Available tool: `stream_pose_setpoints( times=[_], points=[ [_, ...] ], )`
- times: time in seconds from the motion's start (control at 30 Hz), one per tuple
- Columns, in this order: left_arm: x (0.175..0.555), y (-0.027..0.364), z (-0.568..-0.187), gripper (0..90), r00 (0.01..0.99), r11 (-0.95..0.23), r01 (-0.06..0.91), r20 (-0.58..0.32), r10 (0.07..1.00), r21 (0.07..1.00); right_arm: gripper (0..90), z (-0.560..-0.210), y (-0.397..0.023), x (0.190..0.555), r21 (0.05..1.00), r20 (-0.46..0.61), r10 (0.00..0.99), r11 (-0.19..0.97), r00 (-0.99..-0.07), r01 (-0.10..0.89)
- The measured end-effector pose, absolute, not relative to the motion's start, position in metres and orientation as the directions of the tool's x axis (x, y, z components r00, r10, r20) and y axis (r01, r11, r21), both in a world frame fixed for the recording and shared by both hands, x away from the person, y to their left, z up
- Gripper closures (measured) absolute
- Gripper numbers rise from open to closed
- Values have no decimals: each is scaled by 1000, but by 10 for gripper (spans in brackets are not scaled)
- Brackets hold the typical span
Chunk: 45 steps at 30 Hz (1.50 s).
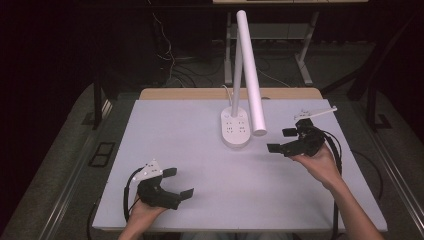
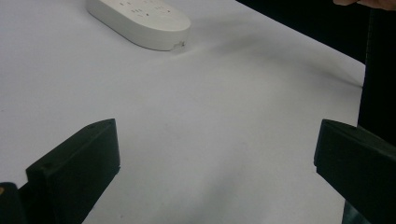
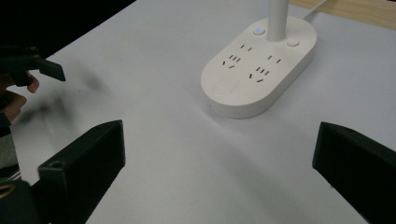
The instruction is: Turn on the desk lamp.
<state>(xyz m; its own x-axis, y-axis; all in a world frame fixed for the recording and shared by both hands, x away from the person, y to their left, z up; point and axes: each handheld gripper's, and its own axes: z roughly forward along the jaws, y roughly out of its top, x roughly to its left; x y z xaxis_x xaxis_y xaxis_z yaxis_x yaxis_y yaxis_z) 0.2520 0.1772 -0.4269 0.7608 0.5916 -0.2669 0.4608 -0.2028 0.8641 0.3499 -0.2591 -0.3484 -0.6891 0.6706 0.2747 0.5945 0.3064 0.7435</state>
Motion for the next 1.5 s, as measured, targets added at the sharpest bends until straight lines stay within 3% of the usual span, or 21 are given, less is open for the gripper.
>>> stream_pose_setpoints(
  times=[1.5],
  points=[
    [252, 176, -427, 0, 762, -205, 457, -262, 592, 865, 22, -350, -227, 424, 699, 280, 697, 324, -661, 637]
  ],
)
